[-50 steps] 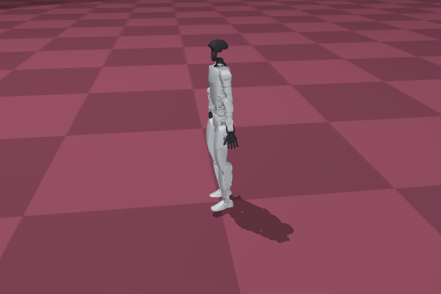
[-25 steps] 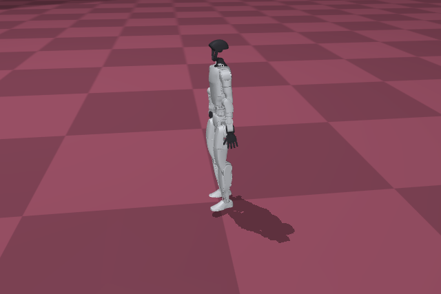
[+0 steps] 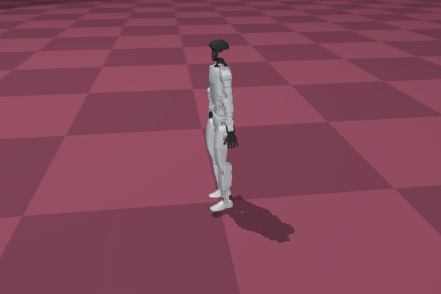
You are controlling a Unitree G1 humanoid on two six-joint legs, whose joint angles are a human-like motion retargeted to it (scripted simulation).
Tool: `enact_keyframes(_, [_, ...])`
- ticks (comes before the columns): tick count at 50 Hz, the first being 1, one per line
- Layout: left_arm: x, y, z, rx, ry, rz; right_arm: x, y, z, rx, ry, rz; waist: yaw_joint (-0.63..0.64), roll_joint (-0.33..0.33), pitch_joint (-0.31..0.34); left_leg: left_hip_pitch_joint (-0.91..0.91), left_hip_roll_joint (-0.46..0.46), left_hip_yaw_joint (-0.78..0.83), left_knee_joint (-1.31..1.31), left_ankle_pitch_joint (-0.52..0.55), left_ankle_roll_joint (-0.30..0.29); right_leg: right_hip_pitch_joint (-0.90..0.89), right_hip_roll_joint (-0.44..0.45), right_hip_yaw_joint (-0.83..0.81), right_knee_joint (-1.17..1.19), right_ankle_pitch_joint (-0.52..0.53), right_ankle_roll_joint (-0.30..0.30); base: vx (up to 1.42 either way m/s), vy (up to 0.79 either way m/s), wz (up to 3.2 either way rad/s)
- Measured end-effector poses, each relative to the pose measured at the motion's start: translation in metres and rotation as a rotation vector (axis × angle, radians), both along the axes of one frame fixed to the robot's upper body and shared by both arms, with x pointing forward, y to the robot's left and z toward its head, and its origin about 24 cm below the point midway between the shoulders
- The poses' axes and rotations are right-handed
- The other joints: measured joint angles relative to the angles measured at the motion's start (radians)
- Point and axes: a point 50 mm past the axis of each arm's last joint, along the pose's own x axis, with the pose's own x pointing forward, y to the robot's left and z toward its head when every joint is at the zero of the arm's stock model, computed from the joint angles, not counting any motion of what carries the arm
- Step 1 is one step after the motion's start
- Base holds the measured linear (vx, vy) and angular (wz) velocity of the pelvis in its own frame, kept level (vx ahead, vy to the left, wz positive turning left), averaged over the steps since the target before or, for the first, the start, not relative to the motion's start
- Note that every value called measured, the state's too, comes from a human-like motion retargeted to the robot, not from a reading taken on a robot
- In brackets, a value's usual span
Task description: Upper body actions
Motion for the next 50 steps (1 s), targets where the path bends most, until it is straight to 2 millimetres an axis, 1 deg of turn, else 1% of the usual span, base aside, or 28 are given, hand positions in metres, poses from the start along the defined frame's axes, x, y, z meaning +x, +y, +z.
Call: enact_keyframes(50, [-0.0017, -0.0011, 0.0000, -0.005, 0.010, 0.006, 0.0012, -0.0014, 0.0003, -0.001, 0.003, 0.030, -0.004, 0.000, -0.014, -0.004, -0.001, 0.000, 0.001, -0.003, 0.000, -0.003, 0.003, 0.001, -0.001, -0.001, -0.001, 0.00, 0.00, 0.00])
